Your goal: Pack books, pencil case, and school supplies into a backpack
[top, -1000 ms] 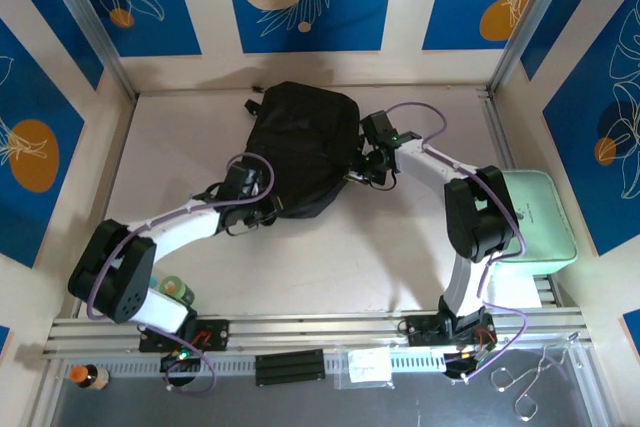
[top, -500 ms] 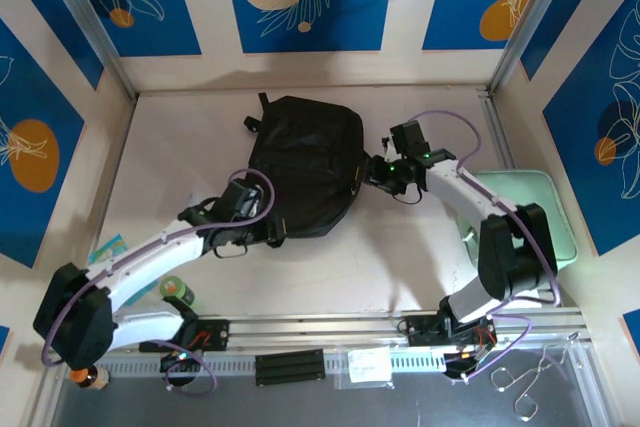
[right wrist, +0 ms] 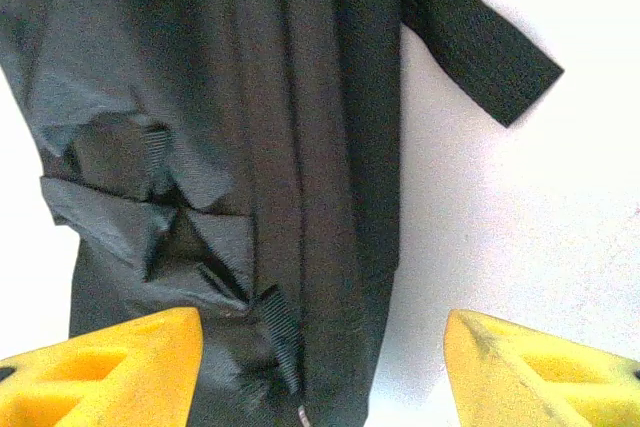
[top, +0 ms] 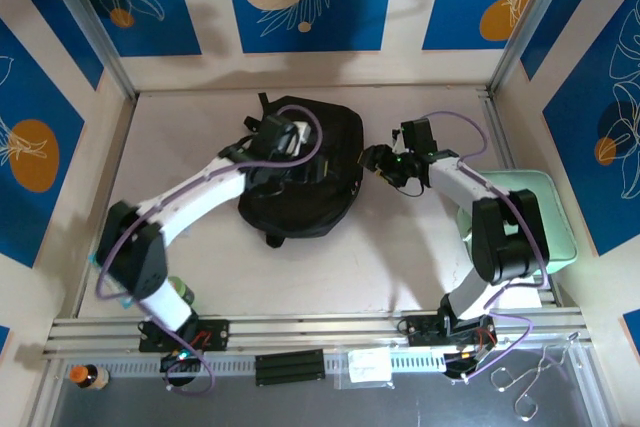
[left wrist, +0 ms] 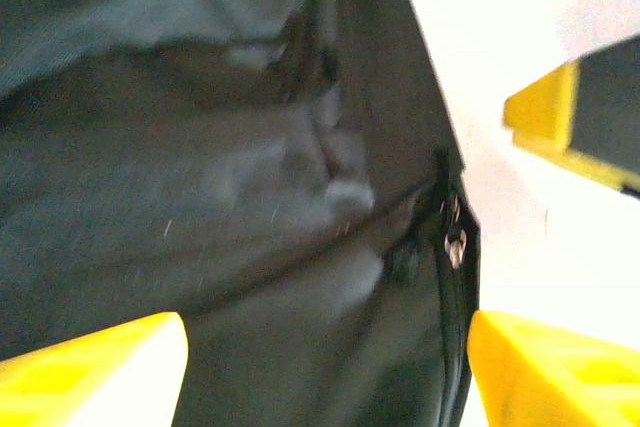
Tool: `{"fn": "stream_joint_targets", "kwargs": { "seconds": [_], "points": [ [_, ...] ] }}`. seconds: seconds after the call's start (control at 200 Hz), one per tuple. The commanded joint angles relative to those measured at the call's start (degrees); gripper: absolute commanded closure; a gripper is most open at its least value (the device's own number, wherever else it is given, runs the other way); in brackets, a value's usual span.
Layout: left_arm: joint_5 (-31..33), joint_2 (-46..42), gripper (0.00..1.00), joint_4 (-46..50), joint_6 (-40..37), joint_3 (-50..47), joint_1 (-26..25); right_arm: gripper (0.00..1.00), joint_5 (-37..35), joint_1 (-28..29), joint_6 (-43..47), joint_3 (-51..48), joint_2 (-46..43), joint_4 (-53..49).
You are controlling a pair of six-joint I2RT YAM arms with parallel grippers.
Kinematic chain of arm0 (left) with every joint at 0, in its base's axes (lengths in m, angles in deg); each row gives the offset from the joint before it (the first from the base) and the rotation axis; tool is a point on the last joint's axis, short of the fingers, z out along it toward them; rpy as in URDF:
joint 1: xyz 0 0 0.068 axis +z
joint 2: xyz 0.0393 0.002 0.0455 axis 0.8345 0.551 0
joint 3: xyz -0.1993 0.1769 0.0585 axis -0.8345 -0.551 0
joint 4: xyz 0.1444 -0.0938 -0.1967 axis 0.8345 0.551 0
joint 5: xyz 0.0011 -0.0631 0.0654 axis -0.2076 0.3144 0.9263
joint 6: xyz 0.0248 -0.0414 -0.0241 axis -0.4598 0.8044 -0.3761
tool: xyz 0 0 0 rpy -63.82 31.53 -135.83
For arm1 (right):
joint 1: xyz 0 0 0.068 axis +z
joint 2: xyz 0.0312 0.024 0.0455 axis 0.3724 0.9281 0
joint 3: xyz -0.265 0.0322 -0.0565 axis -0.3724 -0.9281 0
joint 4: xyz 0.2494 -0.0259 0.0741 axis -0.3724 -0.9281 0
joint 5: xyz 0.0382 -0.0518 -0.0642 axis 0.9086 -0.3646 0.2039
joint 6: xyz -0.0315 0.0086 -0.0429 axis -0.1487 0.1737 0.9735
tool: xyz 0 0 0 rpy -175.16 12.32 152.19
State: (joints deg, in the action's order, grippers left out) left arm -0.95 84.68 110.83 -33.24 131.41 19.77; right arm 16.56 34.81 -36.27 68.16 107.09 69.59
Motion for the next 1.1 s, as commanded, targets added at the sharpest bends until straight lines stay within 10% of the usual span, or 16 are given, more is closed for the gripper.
{"fn": "stream_joint_targets", "kwargs": {
  "seconds": [0.0, 0.41, 0.835, 1.095],
  "points": [
    [-2.5, 7.6, 0.31, 2.5, -7.1, 9.5, -0.2, 0.35, 5.6, -0.2, -1.5, 1.7, 2.6, 2.1],
    [0.6, 28.7, 0.45, 19.9, -22.1, 35.3, -0.5, 0.36, 7.1, 0.0, -2.2, 0.5, 5.5, 3.2],
    [7.7, 35.6, 0.49, 24.7, -24.7, 42.7, -0.6, 0.37, 5.9, 1.3, -2.3, -0.5, 4.2, 2.9],
    [10.1, 36.2, 0.72, 24.2, -17.9, 45.4, -0.5, 0.38, 4.9, 2.6, -2.4, -0.1, 4.3, 2.3]
  ]
}}
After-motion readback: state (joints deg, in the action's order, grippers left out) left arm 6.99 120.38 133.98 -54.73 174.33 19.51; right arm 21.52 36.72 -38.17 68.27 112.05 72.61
